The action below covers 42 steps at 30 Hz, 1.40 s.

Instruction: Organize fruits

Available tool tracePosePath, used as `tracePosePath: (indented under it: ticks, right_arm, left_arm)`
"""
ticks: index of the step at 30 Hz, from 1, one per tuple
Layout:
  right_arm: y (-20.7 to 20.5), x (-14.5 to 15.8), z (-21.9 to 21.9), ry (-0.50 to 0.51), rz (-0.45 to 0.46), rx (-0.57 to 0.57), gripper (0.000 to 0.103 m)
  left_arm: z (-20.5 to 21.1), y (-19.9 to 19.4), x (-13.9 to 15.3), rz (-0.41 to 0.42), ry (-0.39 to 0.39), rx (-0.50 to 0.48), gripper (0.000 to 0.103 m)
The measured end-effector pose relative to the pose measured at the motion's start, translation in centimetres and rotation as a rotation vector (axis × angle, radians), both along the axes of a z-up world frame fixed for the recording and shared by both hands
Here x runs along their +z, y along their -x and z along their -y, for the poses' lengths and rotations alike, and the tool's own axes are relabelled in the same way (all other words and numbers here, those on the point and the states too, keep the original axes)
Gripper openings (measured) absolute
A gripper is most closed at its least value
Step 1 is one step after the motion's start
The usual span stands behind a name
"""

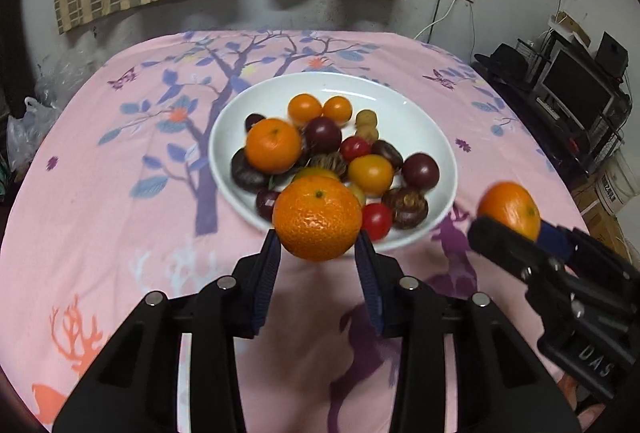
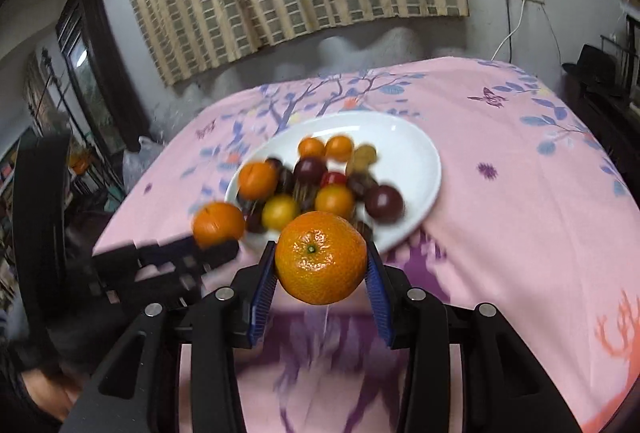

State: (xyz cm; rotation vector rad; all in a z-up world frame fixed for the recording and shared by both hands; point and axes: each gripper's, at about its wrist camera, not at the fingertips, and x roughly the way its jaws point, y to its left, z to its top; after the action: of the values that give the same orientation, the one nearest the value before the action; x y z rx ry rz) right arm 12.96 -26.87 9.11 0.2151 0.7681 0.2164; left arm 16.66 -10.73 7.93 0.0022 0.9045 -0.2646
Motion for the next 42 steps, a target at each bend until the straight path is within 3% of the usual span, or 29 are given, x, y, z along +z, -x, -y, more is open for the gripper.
tracePosePath:
  ticks: [6, 8, 10, 12, 15, 19, 30, 42]
  right_arm:
    - [-6.0, -0.9, 0.2, 0.038, -0.034, -0.028, 0.044]
    - [-6.8, -1.3, 0.2, 0.02, -0.029, -0.005, 0.048]
    - [-6.8, -1.1, 0.3, 0.043, -0.003, -0.018, 0.072]
    - [-5.9, -0.7, 0.6, 0.05, 0.029, -0.032, 0.074]
    - [-4.4, -0.5, 1.2, 0.06, 0.037, -0.04, 0.075]
    - [-1.6, -0.4, 2.6, 0.028, 0.029, -0.078, 0.084]
    - [6.0, -1.6, 3.5, 0.013, -0.031, -0.191, 0.09]
    - [11.4, -5.1, 0.4, 0.051, -0.068, -0.13, 0.091]
  left_arm:
    - [2.2, -4.1, -1.3, -0.038, -0.021, 0.022, 0.038]
    - [2.5, -4.6, -1.4, -0.028, -0.034, 0.027, 0.043]
    - [2.7, -4.5, -1.1, -0.001, -0.05, 0.027, 0.067]
    - [3.0, -3.7, -0.5, 0.038, -0.068, 0.001, 0.07]
    - [3.4, -1.8, 0.3, 0.092, -0.109, -0.012, 0.083]
    - [3.2, 0.9, 1.2, 0.117, -0.116, -0.019, 0.088]
    - [0.1, 9.8, 1.5, 0.144, -0.113, 0.035, 0.095]
    - [-4.3, 15.0, -0.5, 0.144, -0.1, 0.084, 0.098]
